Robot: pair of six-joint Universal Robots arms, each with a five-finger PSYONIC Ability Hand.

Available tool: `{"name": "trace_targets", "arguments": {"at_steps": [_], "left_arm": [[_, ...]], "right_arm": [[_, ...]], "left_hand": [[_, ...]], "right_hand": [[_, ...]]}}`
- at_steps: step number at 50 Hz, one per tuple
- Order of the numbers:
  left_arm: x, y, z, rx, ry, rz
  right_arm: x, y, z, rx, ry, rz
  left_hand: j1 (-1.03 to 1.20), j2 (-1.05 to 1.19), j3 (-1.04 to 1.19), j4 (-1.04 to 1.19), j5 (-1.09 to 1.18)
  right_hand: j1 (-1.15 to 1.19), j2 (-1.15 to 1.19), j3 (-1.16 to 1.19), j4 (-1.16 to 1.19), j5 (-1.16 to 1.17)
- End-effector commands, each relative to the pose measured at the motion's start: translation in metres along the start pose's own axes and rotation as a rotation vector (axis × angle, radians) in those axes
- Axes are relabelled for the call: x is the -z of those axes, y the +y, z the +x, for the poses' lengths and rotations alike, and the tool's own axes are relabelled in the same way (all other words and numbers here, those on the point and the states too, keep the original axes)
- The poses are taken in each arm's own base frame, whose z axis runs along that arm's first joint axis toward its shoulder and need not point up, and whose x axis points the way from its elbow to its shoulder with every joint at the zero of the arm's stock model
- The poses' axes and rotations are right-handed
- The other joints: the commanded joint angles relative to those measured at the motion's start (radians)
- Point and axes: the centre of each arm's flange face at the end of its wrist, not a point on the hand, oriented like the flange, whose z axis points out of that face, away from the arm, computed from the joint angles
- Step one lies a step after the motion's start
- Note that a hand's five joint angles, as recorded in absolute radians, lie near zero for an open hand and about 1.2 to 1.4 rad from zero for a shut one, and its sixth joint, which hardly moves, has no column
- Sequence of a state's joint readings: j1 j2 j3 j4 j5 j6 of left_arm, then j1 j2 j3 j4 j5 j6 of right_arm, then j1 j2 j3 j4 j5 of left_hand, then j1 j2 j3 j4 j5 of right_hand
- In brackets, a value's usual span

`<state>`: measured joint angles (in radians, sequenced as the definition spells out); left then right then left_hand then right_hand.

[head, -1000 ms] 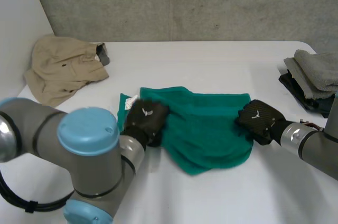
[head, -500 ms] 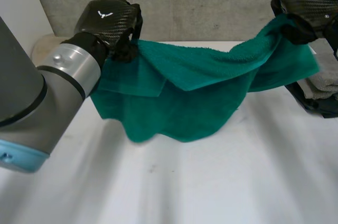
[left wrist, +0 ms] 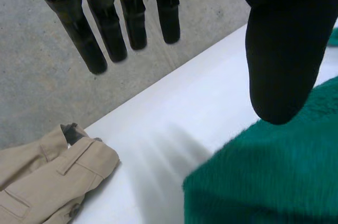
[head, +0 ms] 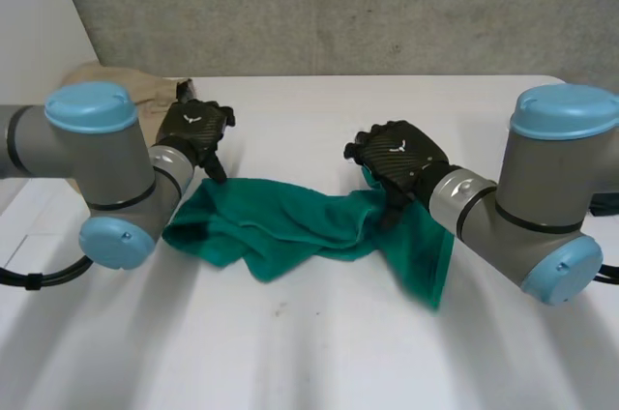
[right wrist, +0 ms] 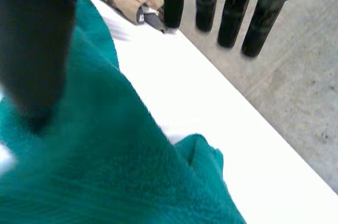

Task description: Fold the laundry.

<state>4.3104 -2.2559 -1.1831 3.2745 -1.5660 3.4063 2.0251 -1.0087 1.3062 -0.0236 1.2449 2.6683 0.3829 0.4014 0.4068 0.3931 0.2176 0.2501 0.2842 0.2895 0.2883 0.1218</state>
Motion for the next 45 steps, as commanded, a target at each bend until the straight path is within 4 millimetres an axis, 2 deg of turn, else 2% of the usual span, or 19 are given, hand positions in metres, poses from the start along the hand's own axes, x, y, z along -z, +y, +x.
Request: {"name": "trace_targets", "arguments": {"at_steps": [1, 2, 5, 7, 9, 11, 14, 19, 24, 30, 41, 45], "left_arm": [[0.009, 0.001, 0.006, -0.044, 0.01, -0.005], [0.018, -0.009, 0.003, -0.044, 0.008, 0.009], [0.038, -0.017, 0.003, -0.046, 0.014, 0.014], [0.048, -0.019, 0.003, -0.05, 0.017, 0.01], [0.061, -0.017, 0.003, -0.051, 0.021, -0.004], [0.067, -0.014, 0.005, -0.05, 0.027, -0.017], [0.077, -0.001, 0.008, -0.049, 0.041, -0.067], [0.084, 0.015, 0.013, -0.042, 0.061, -0.119], [0.073, 0.033, 0.019, -0.036, 0.076, -0.158], [0.056, 0.035, 0.022, -0.032, 0.072, -0.139], [0.034, 0.047, 0.024, -0.035, 0.067, -0.145], [0.031, 0.049, 0.025, -0.037, 0.068, -0.146]], "right_arm": [[0.01, -0.008, 0.015, -0.03, 0.103, -0.021], [0.014, -0.011, 0.018, -0.044, 0.113, -0.016], [0.028, -0.012, 0.035, -0.156, 0.164, -0.034], [0.041, -0.004, 0.051, -0.281, 0.206, -0.078], [0.049, 0.003, 0.056, -0.37, 0.22, -0.122], [0.058, 0.017, 0.054, -0.483, 0.216, -0.206], [0.07, 0.034, 0.038, -0.584, 0.184, -0.306], [0.076, 0.051, 0.022, -0.646, 0.171, -0.36], [0.072, 0.054, 0.01, -0.694, 0.167, -0.316], [0.058, 0.052, -0.012, -0.744, 0.128, -0.269], [0.036, 0.054, -0.019, -0.782, 0.175, -0.252], [0.027, 0.057, -0.023, -0.779, 0.174, -0.253]], "left_hand": [[-0.029, -0.047, -0.052, -0.039, -0.038], [-0.023, -0.041, -0.047, -0.033, -0.032], [-0.014, -0.032, -0.038, -0.024, -0.023], [-0.002, -0.021, -0.026, -0.012, -0.011], [0.018, 0.0, -0.005, 0.008, 0.009], [0.071, 0.053, 0.047, 0.061, 0.062], [0.159, 0.141, 0.135, 0.149, 0.15], [0.165, 0.147, 0.141, 0.155, 0.156], [0.142, 0.123, 0.118, 0.132, 0.133], [0.124, 0.106, 0.1, 0.114, 0.115], [0.127, 0.109, 0.103, 0.117, 0.118], [0.148, 0.129, 0.124, 0.137, 0.138]], "right_hand": [[-0.076, -0.11, -0.115, -0.114, -0.122], [-0.076, -0.11, -0.115, -0.114, -0.122], [-0.076, -0.11, -0.115, -0.114, -0.122], [-0.076, -0.11, -0.115, -0.114, -0.122], [-0.076, -0.11, -0.115, -0.114, -0.122], [-0.076, -0.11, -0.115, -0.114, -0.122], [-0.071, -0.105, -0.111, -0.109, -0.117], [-0.068, -0.102, -0.108, -0.106, -0.115], [0.04, 0.006, 0.001, 0.002, -0.006], [0.058, 0.024, 0.019, 0.02, 0.012], [0.067, 0.033, 0.027, 0.029, 0.02], [0.196, 0.161, 0.156, 0.157, 0.149]]}}
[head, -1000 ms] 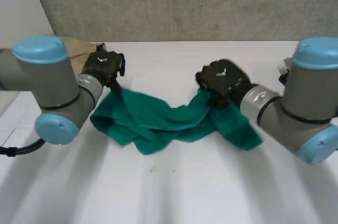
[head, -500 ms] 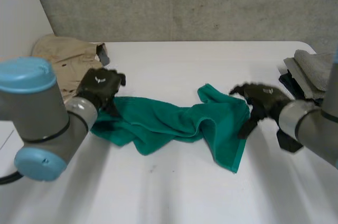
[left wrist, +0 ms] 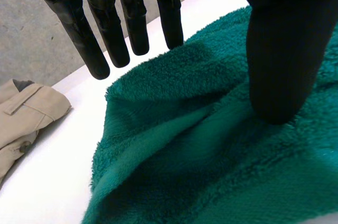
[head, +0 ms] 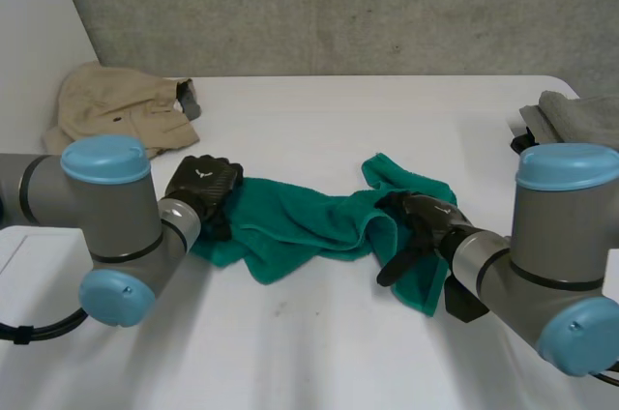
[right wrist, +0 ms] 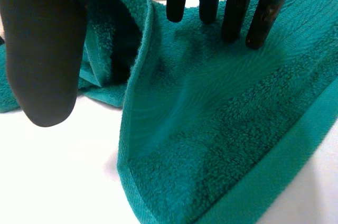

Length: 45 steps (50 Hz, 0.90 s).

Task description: Fold the laundry.

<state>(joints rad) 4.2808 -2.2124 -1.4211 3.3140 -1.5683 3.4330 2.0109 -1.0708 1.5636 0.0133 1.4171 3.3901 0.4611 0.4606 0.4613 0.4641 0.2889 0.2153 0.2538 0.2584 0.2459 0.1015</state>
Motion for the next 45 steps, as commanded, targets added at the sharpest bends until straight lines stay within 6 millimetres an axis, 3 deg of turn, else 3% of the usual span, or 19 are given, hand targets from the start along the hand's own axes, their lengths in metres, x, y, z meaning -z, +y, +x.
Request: {"name": "trace_targets", "arguments": {"at_steps": [1, 4, 5, 9, 16, 20, 28, 45], "left_arm": [[-0.007, 0.004, 0.0, -0.004, 0.0, -0.004], [-0.009, 0.004, 0.0, -0.003, -0.002, -0.003], [-0.009, 0.004, 0.0, -0.004, -0.002, -0.002], [-0.009, 0.004, -0.002, -0.001, -0.006, -0.005], [-0.003, -0.002, -0.001, -0.001, 0.001, 0.007], [0.001, -0.013, -0.007, 0.001, -0.013, 0.03], [0.001, -0.01, -0.034, 0.012, -0.071, 0.013], [-0.005, -0.004, -0.029, 0.001, -0.064, 0.01]], "right_arm": [[-0.017, 0.005, -0.004, -0.001, 0.016, 0.002], [-0.023, 0.007, -0.003, 0.002, 0.029, 0.011], [-0.027, 0.007, -0.001, 0.006, 0.043, 0.026], [-0.032, 0.003, 0.003, 0.025, 0.077, 0.077], [-0.025, -0.019, 0.0, 0.155, 0.081, 0.168], [-0.003, -0.046, -0.003, 0.402, 0.112, 0.239], [0.016, -0.059, -0.002, 0.722, 0.184, 0.259], [0.019, -0.055, 0.0, 0.749, 0.188, 0.243]], "left_hand": [[0.069, 0.07, 0.069, 0.066, 0.067], [0.113, 0.114, 0.113, 0.11, 0.111], [0.128, 0.129, 0.128, 0.125, 0.126], [0.143, 0.143, 0.143, 0.14, 0.141], [0.14, 0.14, 0.14, 0.137, 0.138], [0.128, 0.129, 0.128, 0.125, 0.126], [0.163, 0.164, 0.163, 0.16, 0.161], [0.281, 0.281, 0.281, 0.278, 0.278]], "right_hand": [[0.341, 0.303, 0.298, 0.311, 0.281], [0.568, 0.529, 0.524, 0.537, 0.507], [0.81, 0.771, 0.767, 0.779, 0.749], [1.181, 1.142, 1.137, 1.15, 1.12], [1.181, 1.142, 1.138, 1.15, 1.12], [1.181, 1.142, 1.138, 1.15, 1.12], [1.181, 1.142, 1.138, 1.15, 1.12], [1.181, 1.142, 1.138, 1.15, 1.12]]}}
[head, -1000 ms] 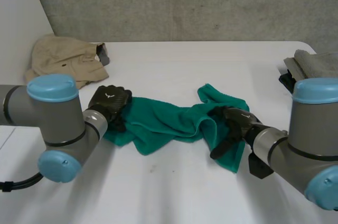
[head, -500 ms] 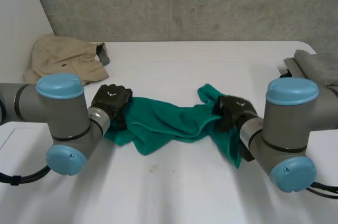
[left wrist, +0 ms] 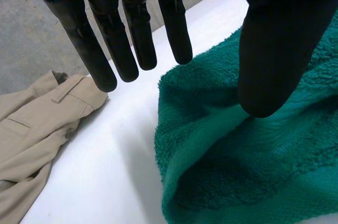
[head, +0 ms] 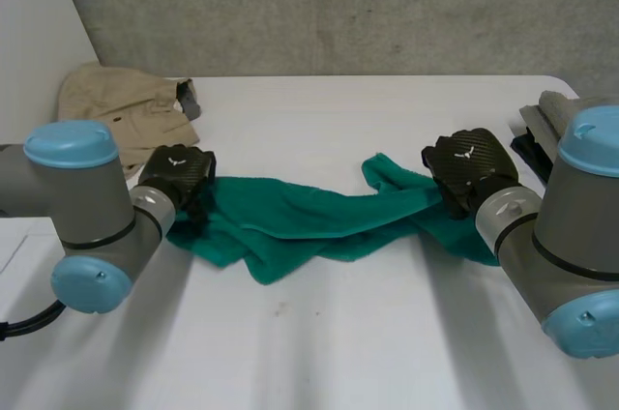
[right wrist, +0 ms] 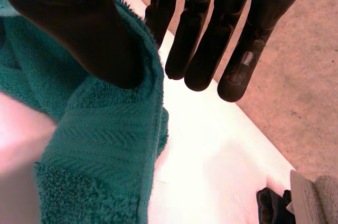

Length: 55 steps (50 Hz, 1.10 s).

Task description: Fold the laundry.

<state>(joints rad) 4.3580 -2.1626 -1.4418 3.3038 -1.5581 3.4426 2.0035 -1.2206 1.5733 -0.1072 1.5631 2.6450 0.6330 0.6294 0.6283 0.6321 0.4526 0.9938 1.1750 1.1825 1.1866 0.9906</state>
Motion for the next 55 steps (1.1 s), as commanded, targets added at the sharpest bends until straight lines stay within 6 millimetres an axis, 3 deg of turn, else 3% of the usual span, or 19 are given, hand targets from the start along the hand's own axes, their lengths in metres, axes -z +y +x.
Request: {"name": "trace_targets", "arguments": {"at_steps": [1, 6, 12, 18, 22, 26, 30, 34, 36, 40, 41, 44, 45, 49, 52, 55], "left_arm": [[-0.008, 0.004, 0.003, -0.014, 0.003, 0.004], [-0.017, 0.009, 0.005, -0.034, 0.006, -0.005], [-0.017, 0.013, 0.007, -0.052, 0.013, -0.018], [-0.018, 0.015, 0.008, -0.057, 0.017, -0.024], [-0.024, 0.02, 0.008, -0.075, 0.013, -0.026], [-0.033, 0.02, 0.009, -0.133, 0.011, -0.014], [-0.048, 0.01, 0.005, -0.183, -0.017, 0.044], [-0.065, -0.024, -0.006, -0.204, -0.086, 0.202], [-0.075, -0.053, -0.019, -0.204, -0.148, 0.334], [-0.08, -0.116, -0.043, -0.191, -0.267, 0.592], [-0.077, -0.14, -0.053, -0.184, -0.311, 0.685], [-0.071, -0.172, -0.068, -0.155, -0.361, 0.821], [-0.061, -0.195, -0.078, -0.119, -0.389, 0.907], [-0.031, -0.236, -0.098, -0.013, -0.391, 1.06], [-0.02, -0.246, -0.108, 0.041, -0.379, 1.094], [-0.017, -0.238, -0.108, 0.08, -0.35, 1.069]], "right_arm": [[-0.001, 0.001, 0.0, -0.007, 0.0, -0.003], [-0.002, 0.002, 0.001, 0.003, 0.003, -0.007], [-0.009, 0.005, 0.014, 0.0, 0.034, -0.013], [-0.019, 0.009, 0.014, 0.027, 0.031, -0.023], [-0.026, 0.013, 0.012, 0.068, 0.025, -0.033], [-0.036, 0.017, 0.01, 0.089, 0.025, -0.039], [-0.053, 0.014, 0.012, 0.113, 0.042, -0.015], [-0.076, 0.002, 0.021, 0.17, 0.086, 0.042], [-0.087, -0.006, 0.027, 0.2, 0.122, 0.087], [-0.117, -0.058, 0.057, 0.273, 0.349, 0.369], [-0.12, -0.068, 0.064, 0.28, 0.4, 0.431], [-0.12, -0.111, 0.089, 0.296, 0.595, 0.675], [-0.118, -0.12, 0.095, 0.297, 0.636, 0.728], [-0.108, -0.147, 0.111, 0.288, 0.739, 0.862], [-0.101, -0.157, 0.115, 0.275, 0.75, 0.886], [-0.093, -0.161, 0.115, 0.248, 0.731, 0.897]], "left_hand": [[0.115, 0.118, 0.119, 0.116, 0.121], [0.147, 0.151, 0.152, 0.148, 0.153], [0.238, 0.242, 0.243, 0.239, 0.244], [0.267, 0.271, 0.272, 0.268, 0.273], [0.402, 0.406, 0.407, 0.403, 0.408], [0.757, 0.76, 0.762, 0.758, 0.763], [0.763, 0.767, 0.768, 0.764, 0.769], [0.763, 0.767, 0.768, 0.764, 0.769], [0.763, 0.767, 0.768, 0.764, 0.769], [0.763, 0.767, 0.768, 0.764, 0.769], [0.763, 0.767, 0.768, 0.764, 0.769], [0.763, 0.767, 0.768, 0.764, 0.769], [0.763, 0.767, 0.768, 0.764, 0.769], [0.763, 0.767, 0.768, 0.764, 0.769], [0.763, 0.767, 0.768, 0.764, 0.769], [0.763, 0.767, 0.768, 0.764, 0.769]], "right_hand": [[0.403, 0.221, 0.214, 0.21, 0.231], [0.403, 0.221, 0.214, 0.21, 0.231], [0.403, 0.221, 0.214, 0.21, 0.231], [0.403, 0.221, 0.214, 0.21, 0.231], [0.403, 0.221, 0.214, 0.21, 0.231], [0.403, 0.221, 0.214, 0.21, 0.231], [0.403, 0.221, 0.214, 0.21, 0.231], [0.403, 0.221, 0.214, 0.21, 0.231], [0.403, 0.221, 0.214, 0.21, 0.231], [0.403, 0.221, 0.214, 0.21, 0.231], [0.403, 0.221, 0.214, 0.21, 0.231], [0.403, 0.221, 0.214, 0.21, 0.231], [0.403, 0.221, 0.214, 0.21, 0.231], [0.403, 0.221, 0.214, 0.21, 0.231], [0.403, 0.221, 0.214, 0.21, 0.231], [0.403, 0.221, 0.214, 0.21, 0.231]]}}
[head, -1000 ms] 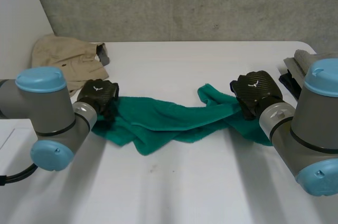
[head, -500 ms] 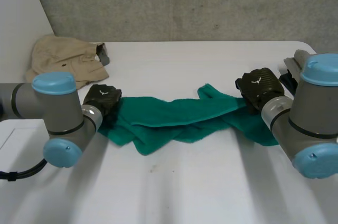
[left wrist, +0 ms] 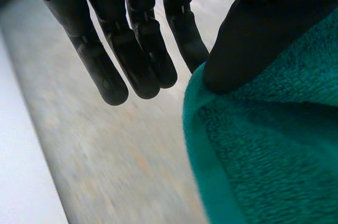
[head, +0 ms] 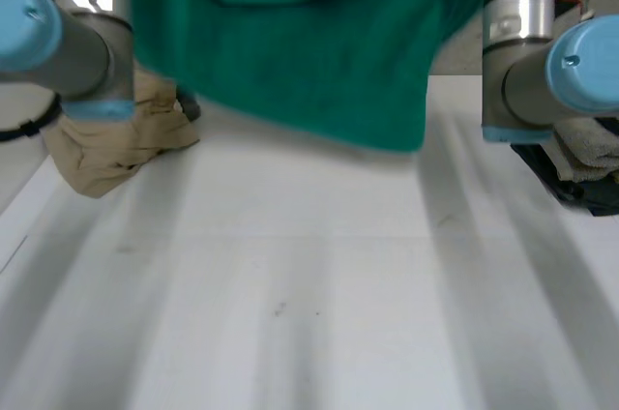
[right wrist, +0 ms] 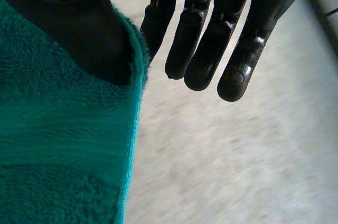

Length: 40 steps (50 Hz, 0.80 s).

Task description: Fold the laundry.

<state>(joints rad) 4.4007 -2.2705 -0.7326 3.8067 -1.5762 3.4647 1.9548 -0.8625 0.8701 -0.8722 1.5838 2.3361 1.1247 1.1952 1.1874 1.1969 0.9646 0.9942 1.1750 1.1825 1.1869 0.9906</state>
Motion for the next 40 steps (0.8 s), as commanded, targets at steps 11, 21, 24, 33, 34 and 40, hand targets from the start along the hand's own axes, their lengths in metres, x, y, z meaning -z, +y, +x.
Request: {"name": "trace_targets", "arguments": {"at_steps": [11, 21, 24, 33, 34, 40], "left_arm": [[0.096, 0.037, -0.008, 0.141, 0.064, -0.349], [0.208, 0.08, 0.013, 0.177, 0.231, -0.686], [0.234, 0.09, 0.018, 0.149, 0.273, -0.78], [0.25, 0.091, 0.008, -0.004, 0.35, -0.873], [0.25, 0.09, 0.007, -0.01, 0.352, -0.875], [0.252, 0.059, 0.014, 0.015, 0.441, -0.844]], "right_arm": [[0.077, 0.0, -0.003, -0.098, -0.242, -0.185], [0.217, 0.018, -0.031, -0.106, -0.68, -0.608], [0.245, 0.018, -0.031, -0.11, -0.773, -0.706], [0.257, 0.021, -0.024, -0.109, -0.8, -0.779], [0.257, 0.022, -0.024, -0.11, -0.799, -0.782], [0.261, 0.021, -0.023, -0.108, -0.804, -0.792]], "left_hand": [[0.272, 0.201, 0.209, 0.199, 0.257], [0.272, 0.201, 0.209, 0.199, 0.257], [0.272, 0.201, 0.209, 0.199, 0.257], [-0.217, -0.288, -0.28, -0.289, -0.232], [-0.297, -0.367, -0.359, -0.369, -0.311], [-0.612, -0.682, -0.674, -0.684, -0.626]], "right_hand": [[0.402, 0.221, 0.214, 0.209, 0.231], [0.402, 0.221, 0.214, 0.209, 0.231], [0.402, 0.221, 0.214, 0.209, 0.231], [0.402, 0.221, 0.214, 0.209, 0.231], [0.402, 0.221, 0.214, 0.209, 0.231], [0.402, 0.221, 0.214, 0.209, 0.231]]}}
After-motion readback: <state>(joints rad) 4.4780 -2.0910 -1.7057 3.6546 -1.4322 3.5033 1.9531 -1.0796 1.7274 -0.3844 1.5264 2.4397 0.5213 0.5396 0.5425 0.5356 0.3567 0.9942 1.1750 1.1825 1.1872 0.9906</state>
